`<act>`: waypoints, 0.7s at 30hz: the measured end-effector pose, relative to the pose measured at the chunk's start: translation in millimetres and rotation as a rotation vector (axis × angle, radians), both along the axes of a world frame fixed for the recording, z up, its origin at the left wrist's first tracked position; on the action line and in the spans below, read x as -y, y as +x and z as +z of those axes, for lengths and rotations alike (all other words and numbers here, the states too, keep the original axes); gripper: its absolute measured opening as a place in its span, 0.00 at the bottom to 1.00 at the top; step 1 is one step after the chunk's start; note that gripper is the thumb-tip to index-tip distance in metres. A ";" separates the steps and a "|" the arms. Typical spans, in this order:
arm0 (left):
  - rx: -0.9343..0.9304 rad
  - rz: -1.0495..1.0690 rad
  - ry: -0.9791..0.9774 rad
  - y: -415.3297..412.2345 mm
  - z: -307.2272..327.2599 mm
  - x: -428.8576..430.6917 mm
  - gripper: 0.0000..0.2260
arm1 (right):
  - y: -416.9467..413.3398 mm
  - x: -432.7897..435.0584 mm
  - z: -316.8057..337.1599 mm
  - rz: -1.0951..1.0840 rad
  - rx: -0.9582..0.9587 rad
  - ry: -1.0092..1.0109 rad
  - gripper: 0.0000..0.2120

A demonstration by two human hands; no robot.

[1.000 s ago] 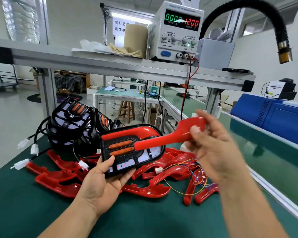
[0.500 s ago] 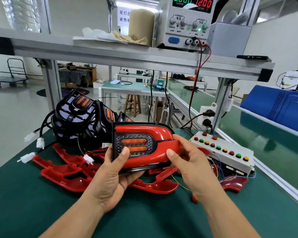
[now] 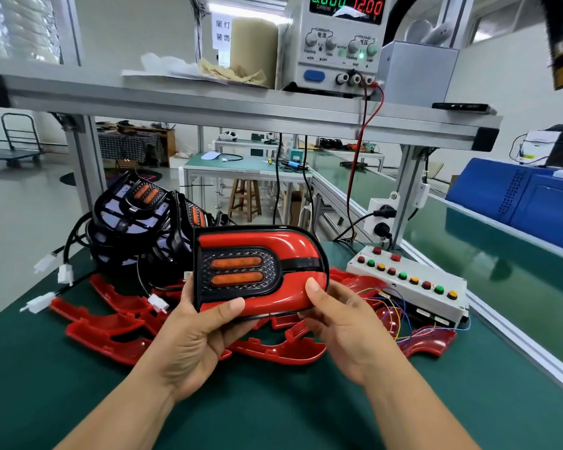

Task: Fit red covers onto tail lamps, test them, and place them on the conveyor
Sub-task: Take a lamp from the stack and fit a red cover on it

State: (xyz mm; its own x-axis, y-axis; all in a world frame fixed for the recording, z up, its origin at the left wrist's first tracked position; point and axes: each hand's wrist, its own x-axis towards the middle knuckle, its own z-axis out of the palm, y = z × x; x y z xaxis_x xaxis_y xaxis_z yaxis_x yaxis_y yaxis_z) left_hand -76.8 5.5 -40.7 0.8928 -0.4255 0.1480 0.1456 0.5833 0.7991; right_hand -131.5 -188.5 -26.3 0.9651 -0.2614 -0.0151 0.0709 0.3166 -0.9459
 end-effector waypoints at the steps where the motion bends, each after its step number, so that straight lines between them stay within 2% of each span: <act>1: 0.001 -0.013 0.011 0.0 -0.4 -1.9 0.29 | -1.2 0.4 1.5 0.083 0.006 0.125 0.20; 3: 0.007 -0.043 0.035 0.1 -0.3 -5.2 0.29 | -3.6 3.1 2.2 0.193 0.008 0.241 0.14; 6: 0.015 -0.063 0.058 0.1 1.1 -9.7 0.30 | -5.7 4.3 2.8 0.267 -0.002 0.245 0.15; 11: 0.015 -0.065 0.069 0.1 1.4 -12.8 0.29 | -3.8 -1.8 0.3 0.225 0.036 0.189 0.15; 16: -0.016 -0.061 0.048 -0.9 1.5 -11.1 0.29 | -5.7 -2.4 2.8 0.233 0.094 0.163 0.22; 21: -0.057 -0.034 0.043 1.6 3.0 -12.3 0.27 | -6.4 0.1 2.1 0.274 0.123 0.142 0.14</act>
